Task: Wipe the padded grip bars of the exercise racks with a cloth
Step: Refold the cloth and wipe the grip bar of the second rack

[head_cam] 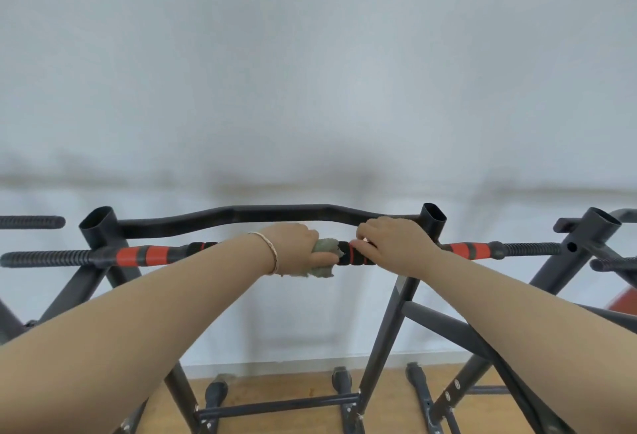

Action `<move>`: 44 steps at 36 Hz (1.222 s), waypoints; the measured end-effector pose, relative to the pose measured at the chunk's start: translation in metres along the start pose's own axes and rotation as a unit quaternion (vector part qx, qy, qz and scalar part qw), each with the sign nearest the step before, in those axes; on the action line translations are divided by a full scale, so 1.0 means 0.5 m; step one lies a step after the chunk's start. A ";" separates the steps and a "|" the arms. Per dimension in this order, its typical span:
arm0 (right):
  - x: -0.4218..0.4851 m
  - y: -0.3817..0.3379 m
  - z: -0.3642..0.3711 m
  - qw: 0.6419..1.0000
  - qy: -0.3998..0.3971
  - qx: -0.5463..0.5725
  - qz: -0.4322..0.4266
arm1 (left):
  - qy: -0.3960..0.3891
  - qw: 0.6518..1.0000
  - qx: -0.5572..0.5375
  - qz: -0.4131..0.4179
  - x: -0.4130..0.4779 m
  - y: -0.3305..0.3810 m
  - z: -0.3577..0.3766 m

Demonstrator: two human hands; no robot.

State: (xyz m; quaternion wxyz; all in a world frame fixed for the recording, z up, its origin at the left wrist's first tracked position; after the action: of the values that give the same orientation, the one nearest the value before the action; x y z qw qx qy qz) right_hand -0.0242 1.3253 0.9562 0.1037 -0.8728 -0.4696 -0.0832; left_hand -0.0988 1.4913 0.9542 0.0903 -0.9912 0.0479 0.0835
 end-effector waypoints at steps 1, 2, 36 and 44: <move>-0.003 -0.014 0.005 0.999 0.004 -0.034 -0.022 | 0.006 1.000 -0.004 -0.001 0.003 0.005 0.005; -0.007 -0.027 0.012 0.997 0.018 -0.057 -0.039 | 0.012 1.000 0.004 -0.001 0.007 0.009 0.009; 0.068 -0.002 0.037 0.885 -0.278 0.263 0.266 | -0.039 0.991 -0.122 0.028 0.023 0.001 0.027; -0.007 -0.066 0.032 0.985 0.067 -0.135 -0.080 | 0.038 0.998 -0.037 0.017 0.034 0.005 0.016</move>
State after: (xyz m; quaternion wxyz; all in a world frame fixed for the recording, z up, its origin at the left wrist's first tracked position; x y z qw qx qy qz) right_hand -0.0530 1.3444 0.9432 0.0093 -0.8306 -0.5147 -0.2123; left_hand -0.0838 1.4889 0.9428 0.0502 -0.9954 0.0652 0.0486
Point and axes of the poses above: each hand's wrist, its own x-axis towards the middle knuckle, its own z-axis out of the palm, y = z × x, the point moved 6 cm from there along x, towards the middle knuckle, and after that the axes turned 15 degrees about x, right-handed, at the moved point
